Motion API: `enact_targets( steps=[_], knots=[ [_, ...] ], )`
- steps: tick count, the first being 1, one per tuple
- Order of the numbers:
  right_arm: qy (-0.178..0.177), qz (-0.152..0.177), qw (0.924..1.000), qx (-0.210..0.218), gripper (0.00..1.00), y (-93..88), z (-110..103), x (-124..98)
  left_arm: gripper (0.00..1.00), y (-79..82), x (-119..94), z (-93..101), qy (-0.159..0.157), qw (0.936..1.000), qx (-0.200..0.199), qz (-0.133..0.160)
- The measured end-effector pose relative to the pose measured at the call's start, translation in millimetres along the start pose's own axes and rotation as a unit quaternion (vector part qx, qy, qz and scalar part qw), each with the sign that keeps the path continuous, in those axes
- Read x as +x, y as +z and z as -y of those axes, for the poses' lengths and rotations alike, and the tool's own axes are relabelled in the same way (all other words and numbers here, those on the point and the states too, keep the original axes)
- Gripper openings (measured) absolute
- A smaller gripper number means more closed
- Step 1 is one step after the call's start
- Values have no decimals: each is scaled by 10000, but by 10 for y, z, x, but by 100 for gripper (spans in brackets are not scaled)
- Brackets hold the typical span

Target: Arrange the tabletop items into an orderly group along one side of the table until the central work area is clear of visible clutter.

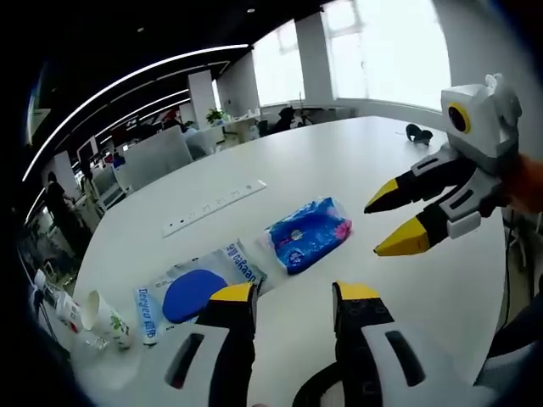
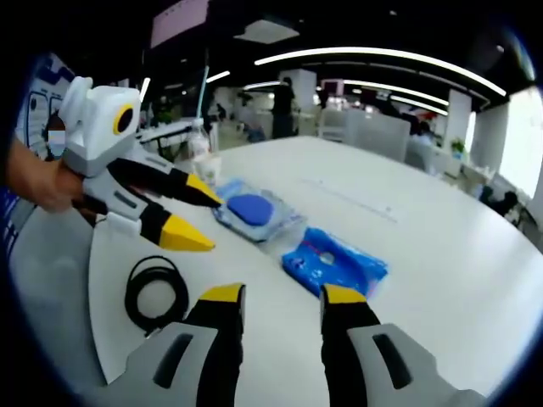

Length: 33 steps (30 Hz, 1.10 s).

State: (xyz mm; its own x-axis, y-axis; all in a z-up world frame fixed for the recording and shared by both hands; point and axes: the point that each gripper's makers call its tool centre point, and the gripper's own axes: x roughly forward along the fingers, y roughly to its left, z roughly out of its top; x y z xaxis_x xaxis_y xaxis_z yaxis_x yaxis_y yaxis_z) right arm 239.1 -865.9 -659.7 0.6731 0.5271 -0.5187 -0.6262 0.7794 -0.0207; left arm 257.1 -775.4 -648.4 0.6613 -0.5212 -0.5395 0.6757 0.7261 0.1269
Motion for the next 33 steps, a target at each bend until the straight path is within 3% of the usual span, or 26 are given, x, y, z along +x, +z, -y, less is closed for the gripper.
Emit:
enact_targets(
  steps=[8, 15, 18, 20, 24, 28, 29, 33],
  knots=[
    [194, 17, 9998, -41, 37, 7, -154, 19, 40, -27, -115, -3, -25, 9999, -104, 28],
    [402, 62, 9991, 132, 52, -16, -310, 25, 59, -188, -223, -51, 106, 9997, -183, -85],
    [402, 32, 9991, 89, 61, -46, -344, 21, 69, -224, -271, -43, 92, 9996, -278, -52],
    [386, 16, 9992, 55, 65, -59, -352, 12, 78, -242, -300, -102, 264, 9994, -221, -32],
    [297, 57, 9991, 307, 77, -58, -344, 12, 90, -254, -347, -157, 370, 9984, -414, 44],
    [192, 119, 9986, 481, 88, -23, -320, 13, 94, -313, -404, -177, 387, 9982, -461, 38],
    [131, 205, 9969, 743, 89, 15, -306, 5, 94, -332, -421, -191, 389, 9980, -498, 52],
    [60, 466, 9948, 898, 91, 107, -311, -23, 92, -411, -470, -210, 403, 9973, -608, 44]
  ],
)
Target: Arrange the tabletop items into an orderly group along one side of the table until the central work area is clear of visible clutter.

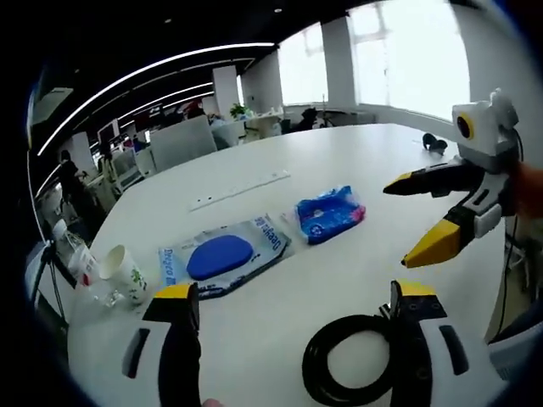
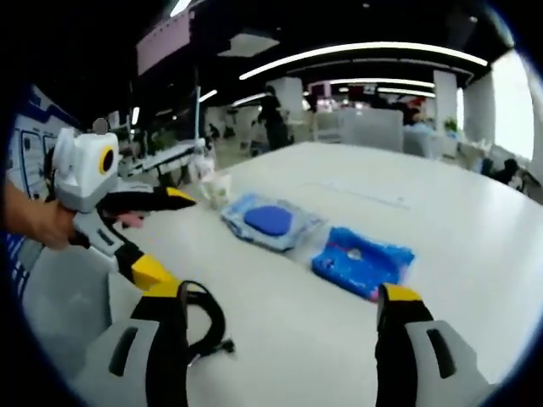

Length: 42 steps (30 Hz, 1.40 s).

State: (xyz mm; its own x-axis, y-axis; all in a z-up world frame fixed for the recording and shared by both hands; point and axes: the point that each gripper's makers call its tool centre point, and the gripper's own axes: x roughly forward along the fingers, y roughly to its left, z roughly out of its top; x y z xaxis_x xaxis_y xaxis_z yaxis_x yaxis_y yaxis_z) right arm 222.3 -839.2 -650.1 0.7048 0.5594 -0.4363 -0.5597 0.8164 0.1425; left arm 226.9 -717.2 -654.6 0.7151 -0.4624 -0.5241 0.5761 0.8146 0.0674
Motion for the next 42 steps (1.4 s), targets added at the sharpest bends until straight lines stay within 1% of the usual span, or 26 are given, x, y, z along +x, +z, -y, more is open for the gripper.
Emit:
enact_targets(
  steps=[4, 7, 10, 12, 14, 16, 18, 23, 26, 28, 29, 31, 32, 38, 41, 42],
  knots=[
    [-86, -20, 10000, -43, 91, -24, -16, 21, 91, -78, -76, -4, -43, 10000, 7, 17],
    [-138, 8, 9999, -35, 91, -35, -57, 41, 91, -115, -140, -46, -73, 10000, -40, 54],
    [-146, -31, 9999, -17, 90, -64, -102, 61, 90, -159, -172, -92, -102, 9999, -120, 42],
    [-149, -72, 9998, -65, 89, -84, -153, 55, 90, -173, -208, -84, -153, 9998, -77, 35],
    [-138, -95, 9998, -81, 86, -108, -196, 50, 89, -180, -234, -74, -214, 9997, -52, 48],
    [-161, -113, 9997, -161, 80, -131, -243, 42, 88, -197, -261, -75, -255, 9996, -50, 57],
    [-181, -129, 9996, -193, 77, -149, -280, 43, 87, -214, -280, -76, -290, 9995, -56, 62],
    [-188, -259, 9993, -204, 75, -211, -367, 42, 84, -287, -310, -71, -410, 9992, -20, -19],
    [-212, -242, 9994, -159, 74, -202, -399, 30, 84, -335, -314, -61, -483, 9988, -53, -70],
    [-233, -291, 9992, -137, 73, -208, -418, 32, 83, -355, -318, -49, -523, 9986, -46, -90],
    [-242, -288, 9992, -113, 72, -201, -428, 27, 83, -362, -318, -44, -545, 9985, -43, -101],
    [-245, -205, 9994, 95, 70, -162, -454, 30, 82, -379, -324, -37, -593, 9981, -29, -134],
    [-243, -203, 9995, 86, 70, -154, -465, 37, 82, -387, -326, -37, -612, 9980, -32, -138],
    [-212, -451, 9987, -52, 60, -262, -533, 71, 80, -445, -327, -21, -719, 9971, -58, -224],
    [-172, -585, 9980, -141, 55, -330, -594, 83, 76, -482, -322, -14, -785, 9965, -58, -273],
    [-157, -621, 9978, -187, 52, -350, -610, 85, 75, -493, -320, -10, -801, 9964, -58, -286]
  ],
)
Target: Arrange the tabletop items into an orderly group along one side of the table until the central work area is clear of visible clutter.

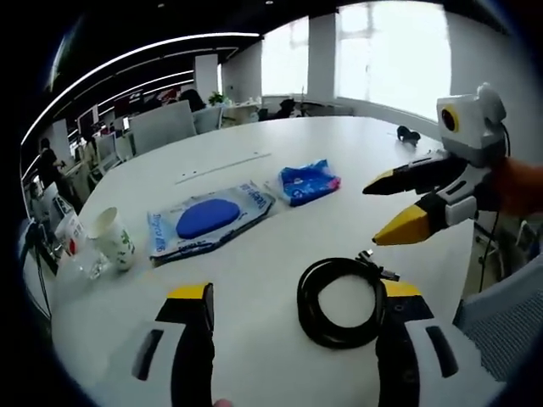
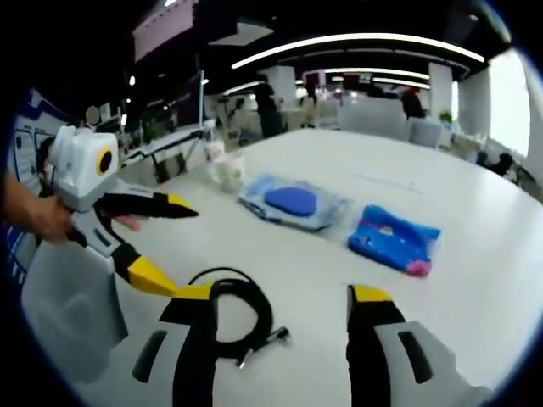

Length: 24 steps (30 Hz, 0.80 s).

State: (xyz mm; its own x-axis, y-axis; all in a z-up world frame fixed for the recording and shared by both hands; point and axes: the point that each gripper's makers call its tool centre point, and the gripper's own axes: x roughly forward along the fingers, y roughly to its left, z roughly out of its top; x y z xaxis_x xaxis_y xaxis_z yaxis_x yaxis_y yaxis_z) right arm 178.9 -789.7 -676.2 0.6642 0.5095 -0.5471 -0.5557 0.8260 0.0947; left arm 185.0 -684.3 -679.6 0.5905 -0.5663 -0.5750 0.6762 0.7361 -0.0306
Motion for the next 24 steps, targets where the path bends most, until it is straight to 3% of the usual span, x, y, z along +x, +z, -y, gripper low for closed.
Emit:
enact_targets(
  steps=[6, 9, 24],
  knots=[
    [88, -301, 9994, -151, 33, -145, -88, 26, 65, -90, 51, 102, -284, 9995, 23, -121],
    [105, -446, 9989, -122, 29, -226, -110, 54, 60, -148, 73, 158, -427, 9988, 0, -219],
    [91, -845, 9963, -139, 27, -352, -153, 257, 47, -358, 191, 212, -655, 9966, -74, -501]
  ],
)
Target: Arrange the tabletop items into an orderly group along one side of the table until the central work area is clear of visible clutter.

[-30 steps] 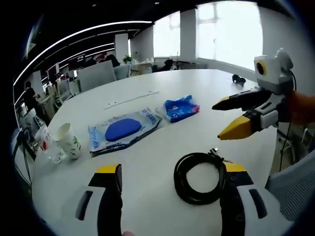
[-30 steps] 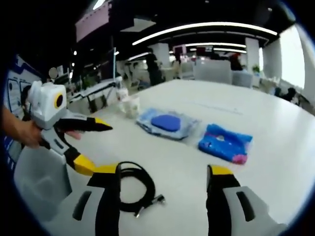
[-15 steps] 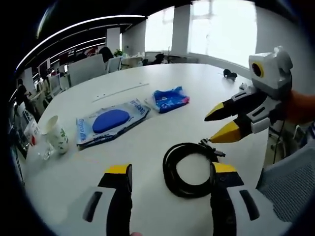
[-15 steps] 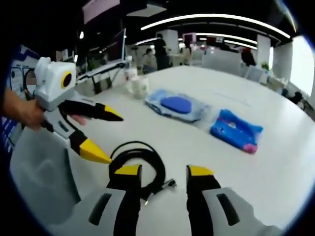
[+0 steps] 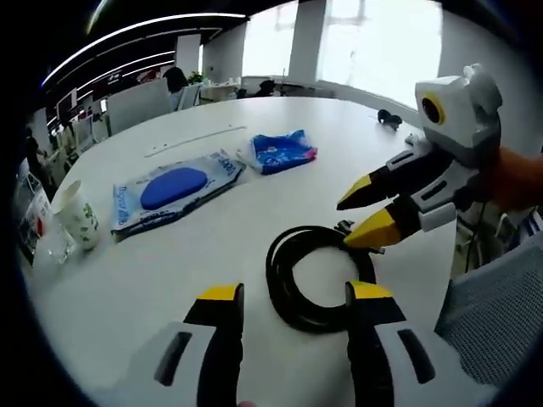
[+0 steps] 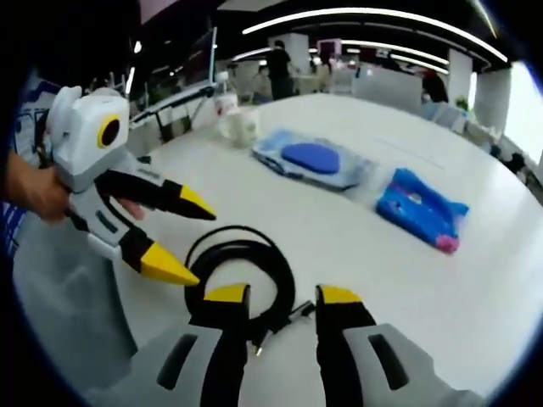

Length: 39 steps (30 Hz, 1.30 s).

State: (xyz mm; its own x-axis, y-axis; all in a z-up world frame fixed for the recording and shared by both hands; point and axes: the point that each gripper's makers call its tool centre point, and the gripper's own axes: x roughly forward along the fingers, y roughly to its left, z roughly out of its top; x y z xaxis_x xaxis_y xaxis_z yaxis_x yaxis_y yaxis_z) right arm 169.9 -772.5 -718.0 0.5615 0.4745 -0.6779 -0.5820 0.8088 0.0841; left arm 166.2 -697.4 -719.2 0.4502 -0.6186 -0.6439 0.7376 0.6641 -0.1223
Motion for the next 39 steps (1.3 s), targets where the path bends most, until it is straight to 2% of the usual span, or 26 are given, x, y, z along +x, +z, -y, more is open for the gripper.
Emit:
enact_targets(
  steps=[6, 12, 16, 21, 32, 34, 37, 39],
  knots=[
    [55, -121, 9999, -53, 25, -25, -11, 62, 45, -8, 32, -7, -50, 10000, -43, -41],
    [188, -300, 9991, -212, 18, -71, -40, 132, 40, -49, 69, -27, -79, 9998, -142, -153],
    [209, -399, 9985, -324, 18, -67, -46, 168, 30, -51, 92, -41, -107, 9992, -332, -188],
    [214, -606, 9965, -543, 15, -124, -46, 217, 30, -49, 128, -72, -79, 9989, -382, -258],
    [211, -621, 9959, -620, 15, -133, -18, 263, 27, -74, 213, -45, -122, 9988, -264, -389],
    [201, -585, 9960, -639, 14, -121, -22, 268, 25, -74, 225, -50, -93, 9988, -249, -402],
    [160, -546, 9959, -711, 12, -120, -13, 276, 19, -86, 225, -97, 54, 9991, 46, -422],
    [143, -525, 9964, -652, 11, -114, -5, 279, 16, -95, 239, -36, -82, 9991, -116, -410]
  ],
)
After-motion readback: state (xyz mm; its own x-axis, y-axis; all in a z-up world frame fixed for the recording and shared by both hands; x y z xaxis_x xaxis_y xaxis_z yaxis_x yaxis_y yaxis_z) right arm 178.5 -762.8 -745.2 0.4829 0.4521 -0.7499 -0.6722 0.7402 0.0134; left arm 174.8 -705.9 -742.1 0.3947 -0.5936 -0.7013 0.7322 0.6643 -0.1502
